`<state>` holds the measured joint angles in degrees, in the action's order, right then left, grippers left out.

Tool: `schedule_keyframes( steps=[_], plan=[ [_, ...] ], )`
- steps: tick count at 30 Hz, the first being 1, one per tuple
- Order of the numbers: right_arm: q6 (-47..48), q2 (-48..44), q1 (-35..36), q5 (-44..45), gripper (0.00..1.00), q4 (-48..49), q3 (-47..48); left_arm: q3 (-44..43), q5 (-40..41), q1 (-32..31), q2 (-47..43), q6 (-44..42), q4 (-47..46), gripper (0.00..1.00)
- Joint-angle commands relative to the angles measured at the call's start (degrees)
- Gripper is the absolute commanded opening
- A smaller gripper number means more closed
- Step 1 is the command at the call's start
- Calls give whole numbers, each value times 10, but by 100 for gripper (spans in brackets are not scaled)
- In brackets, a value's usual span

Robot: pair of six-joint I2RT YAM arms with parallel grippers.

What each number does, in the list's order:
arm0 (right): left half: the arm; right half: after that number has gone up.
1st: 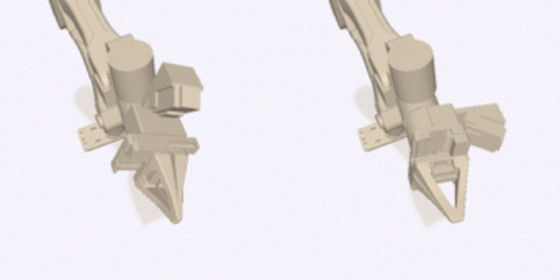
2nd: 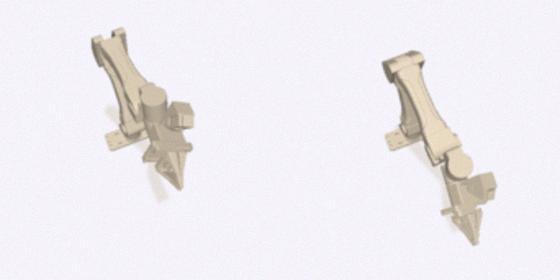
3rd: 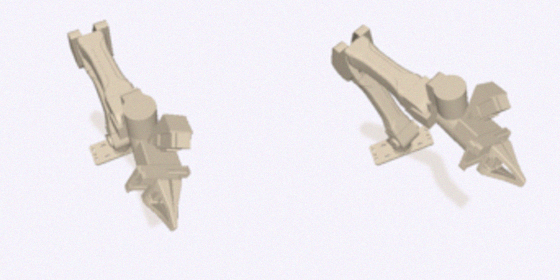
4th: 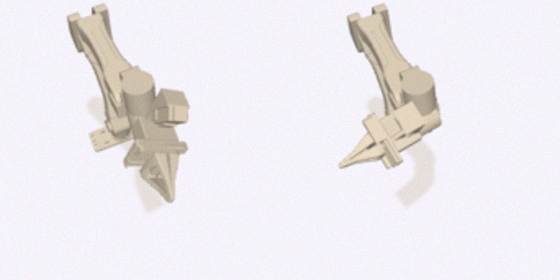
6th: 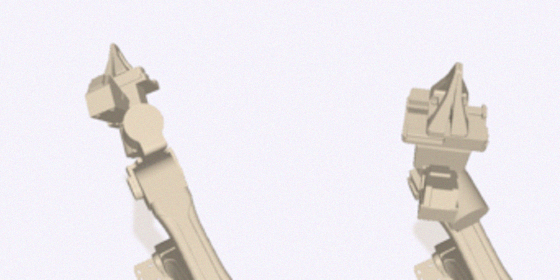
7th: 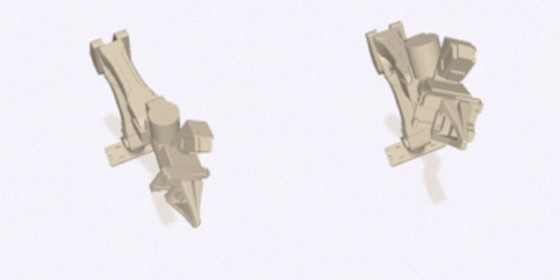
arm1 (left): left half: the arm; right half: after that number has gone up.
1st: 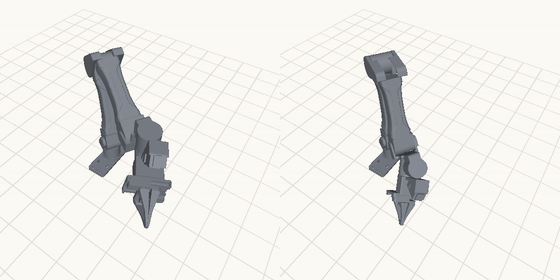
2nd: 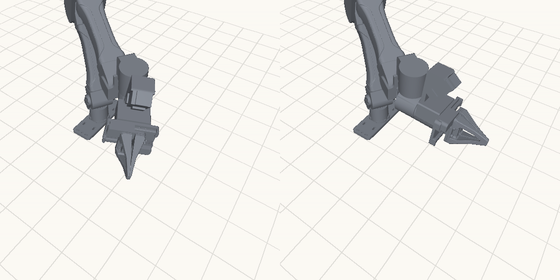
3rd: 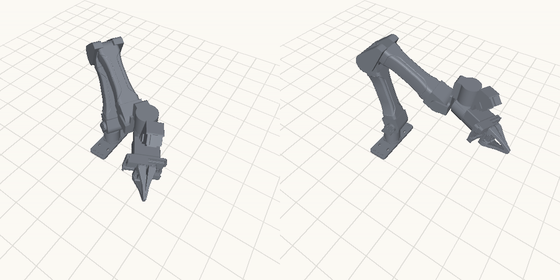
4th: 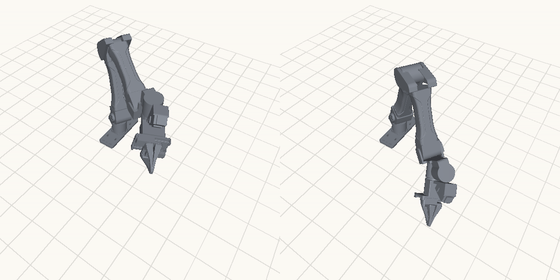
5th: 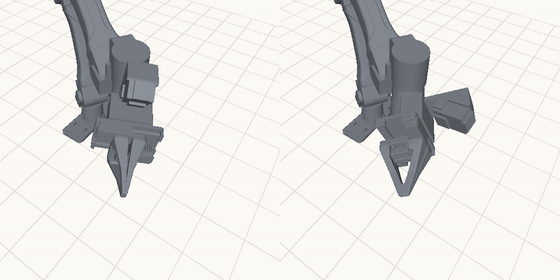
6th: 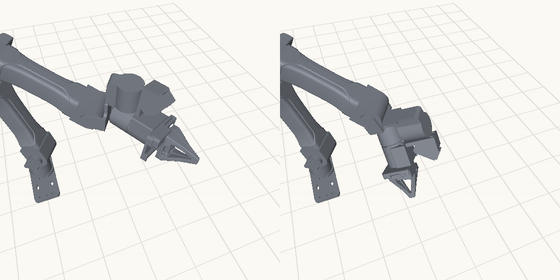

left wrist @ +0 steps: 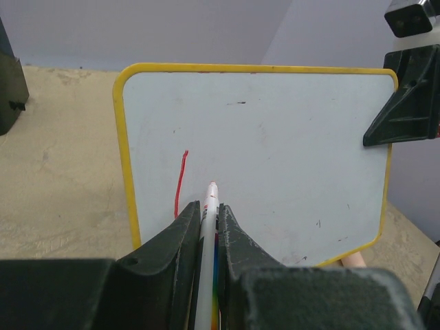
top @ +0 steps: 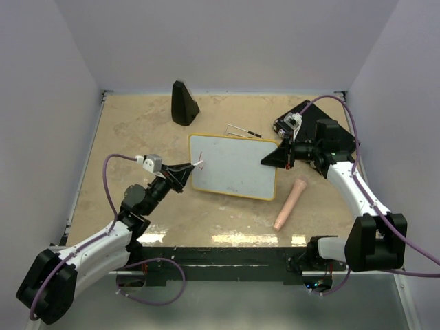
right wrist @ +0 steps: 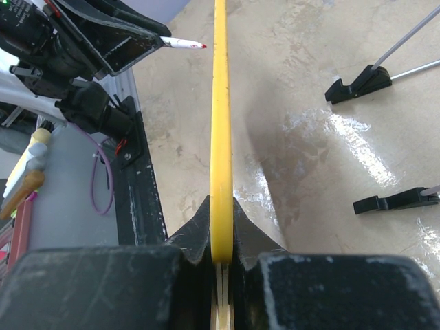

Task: Write a sentence on the whiteboard

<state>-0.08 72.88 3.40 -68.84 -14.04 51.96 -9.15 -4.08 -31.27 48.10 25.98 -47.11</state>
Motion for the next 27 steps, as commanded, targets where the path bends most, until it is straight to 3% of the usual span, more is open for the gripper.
schedule_keyframes(
  steps=[1, 27],
  plan=[
    [-13, -20, 0, -50, 0, 34, 2, -22, -7, -2, -7, 3, -13, 0],
    [-13, -20, 0, -51, 0, 34, 2, -48, -13, -2, 50, -7, -3, 0]
  ],
)
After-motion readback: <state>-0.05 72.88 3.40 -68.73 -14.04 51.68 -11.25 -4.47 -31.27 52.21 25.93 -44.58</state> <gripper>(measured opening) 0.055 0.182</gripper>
